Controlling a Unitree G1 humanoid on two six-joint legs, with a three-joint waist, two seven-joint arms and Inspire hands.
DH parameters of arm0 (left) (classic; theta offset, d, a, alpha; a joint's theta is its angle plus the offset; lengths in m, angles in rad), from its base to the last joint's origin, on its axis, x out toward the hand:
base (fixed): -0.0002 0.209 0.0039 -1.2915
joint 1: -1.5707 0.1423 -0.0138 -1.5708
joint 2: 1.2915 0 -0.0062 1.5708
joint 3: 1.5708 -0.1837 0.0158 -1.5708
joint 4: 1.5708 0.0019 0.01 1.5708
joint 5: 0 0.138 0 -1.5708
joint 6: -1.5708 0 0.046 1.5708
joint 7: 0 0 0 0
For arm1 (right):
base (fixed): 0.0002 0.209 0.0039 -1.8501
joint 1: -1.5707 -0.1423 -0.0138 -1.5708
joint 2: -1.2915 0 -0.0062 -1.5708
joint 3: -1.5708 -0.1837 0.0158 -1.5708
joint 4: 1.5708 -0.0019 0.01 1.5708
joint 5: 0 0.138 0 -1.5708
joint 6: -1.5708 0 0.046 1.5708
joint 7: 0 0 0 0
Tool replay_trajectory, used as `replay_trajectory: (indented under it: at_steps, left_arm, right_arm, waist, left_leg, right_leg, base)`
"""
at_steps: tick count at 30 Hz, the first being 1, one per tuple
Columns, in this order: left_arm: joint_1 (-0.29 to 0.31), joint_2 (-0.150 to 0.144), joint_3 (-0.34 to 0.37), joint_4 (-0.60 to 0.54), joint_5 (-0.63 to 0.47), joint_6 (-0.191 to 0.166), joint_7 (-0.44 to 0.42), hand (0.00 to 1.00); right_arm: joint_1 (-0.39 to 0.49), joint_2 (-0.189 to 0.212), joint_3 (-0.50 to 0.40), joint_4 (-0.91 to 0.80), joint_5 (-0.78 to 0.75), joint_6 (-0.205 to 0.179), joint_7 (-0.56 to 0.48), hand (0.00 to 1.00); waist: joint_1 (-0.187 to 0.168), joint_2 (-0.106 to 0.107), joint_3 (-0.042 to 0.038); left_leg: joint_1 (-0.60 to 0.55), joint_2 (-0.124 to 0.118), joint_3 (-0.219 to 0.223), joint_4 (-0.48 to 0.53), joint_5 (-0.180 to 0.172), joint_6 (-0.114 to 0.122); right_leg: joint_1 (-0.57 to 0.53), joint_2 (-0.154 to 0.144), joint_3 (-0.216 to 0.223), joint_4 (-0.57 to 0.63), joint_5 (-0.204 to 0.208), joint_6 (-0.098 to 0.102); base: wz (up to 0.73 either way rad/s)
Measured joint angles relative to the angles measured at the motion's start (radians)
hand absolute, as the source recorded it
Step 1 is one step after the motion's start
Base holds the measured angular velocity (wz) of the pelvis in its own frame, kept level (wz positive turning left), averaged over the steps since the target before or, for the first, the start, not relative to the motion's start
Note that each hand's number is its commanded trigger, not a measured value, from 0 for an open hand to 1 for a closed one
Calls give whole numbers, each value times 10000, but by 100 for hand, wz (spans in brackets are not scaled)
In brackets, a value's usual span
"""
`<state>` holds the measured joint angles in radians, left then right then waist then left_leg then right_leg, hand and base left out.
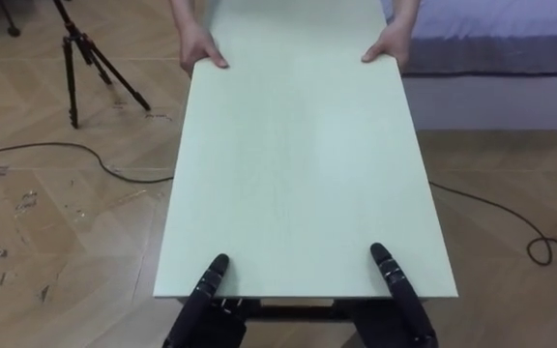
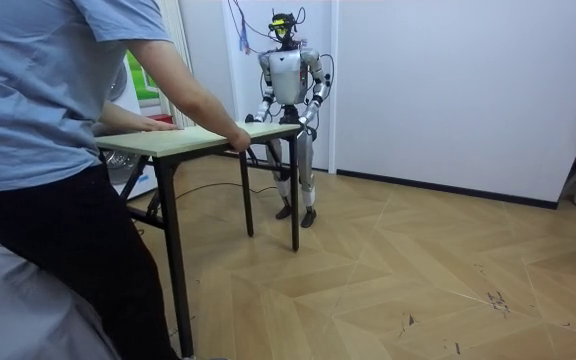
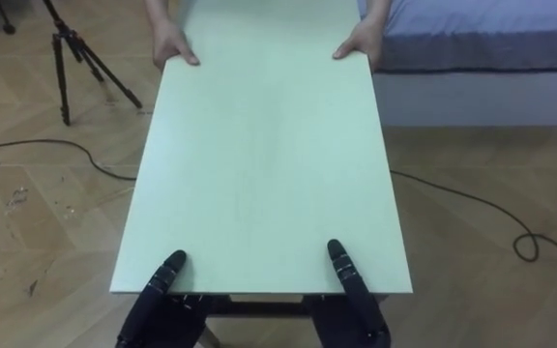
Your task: Move table with human
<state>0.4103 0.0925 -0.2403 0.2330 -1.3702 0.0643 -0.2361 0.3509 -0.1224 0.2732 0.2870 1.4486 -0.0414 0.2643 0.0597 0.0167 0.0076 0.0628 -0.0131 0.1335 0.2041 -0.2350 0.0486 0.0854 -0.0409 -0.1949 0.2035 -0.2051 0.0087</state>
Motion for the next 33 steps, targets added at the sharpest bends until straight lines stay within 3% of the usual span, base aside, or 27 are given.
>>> replay_trajectory:
  at_steps: [12,16,19,24,27,28,29,31,32,33]
  left_arm:
    - [532,165,3,-407,192,-65,-235,100]
    - [597,124,-49,-491,298,-312,-300,100]
    - [543,182,-110,-539,329,-486,-320,100]
    - [329,171,-127,-540,423,-570,-368,100]
    - [264,240,-150,-540,455,-583,-368,100]
    - [253,276,-167,-538,451,-577,-373,100]
    - [417,199,-168,-523,411,-581,-420,100]
    - [778,199,-172,-523,168,-601,-601,100]
    - [802,225,-200,-523,87,-597,-595,100]
    - [754,247,-189,-524,100,-602,-589,100]
  right_arm:
    - [471,-44,185,-193,0,-39,334,100]
    - [572,-59,469,-194,313,-336,499,100]
    - [589,-28,608,-194,484,-448,557,100]
    - [510,64,570,-194,525,-485,633,100]
    - [482,53,515,-194,503,-477,696,100]
    - [495,25,462,-213,438,-456,752,100]
    - [493,-41,451,-203,367,-388,743,100]
    - [519,-110,466,-192,202,-259,720,100]
    - [502,-177,476,-192,153,-221,725,100]
    - [465,-161,476,-193,153,-221,729,100]
  waist:
    - [-10,-40,80]
    - [42,-120,123]
    - [10,-110,131]
    - [52,-121,128]
    - [197,-145,83]
    - [183,-235,53]
    - [326,-120,80]
    - [269,150,91]
    - [180,261,149]
    - [111,248,203]
  left_leg:
    - [-211,18,-20,49,4,7]
    - [-591,103,-72,533,-20,-10]
    - [-1084,238,-297,1287,-233,-62]
    - [-2020,526,-510,2662,-466,-235]
    - [-2604,664,-599,3163,-387,-679]
    - [-2751,754,-576,3446,-320,-1153]
    - [-2835,1068,-451,4737,-459,-1150]
    - [-2603,1569,-403,6570,-509,-1170]
    - [-2350,1763,-443,7024,-511,-1173]
    - [-2304,1766,-516,6892,-619,-1145]
  right_leg:
    - [-175,30,63,83,-1,-1]
    - [-373,58,-43,229,25,-53]
    - [-531,158,-204,413,10,-111]
    - [-1215,359,-248,1149,-203,-392]
    - [-1696,613,-112,1235,-292,-735]
    - [-1815,503,-230,1129,-178,-874]
    - [-1702,474,-643,1109,-113,-948]
    - [-1447,550,-1306,1124,-134,-990]
    - [-1450,622,-1692,1251,-188,-1009]
    - [-1515,606,-1795,1422,-219,-962]
  base:
    - [-2]
    - [8]
    - [12]
    - [7]
    - [-1]
    - [-30]
    - [-46]
    - [-37]
    - [4]
    - [32]
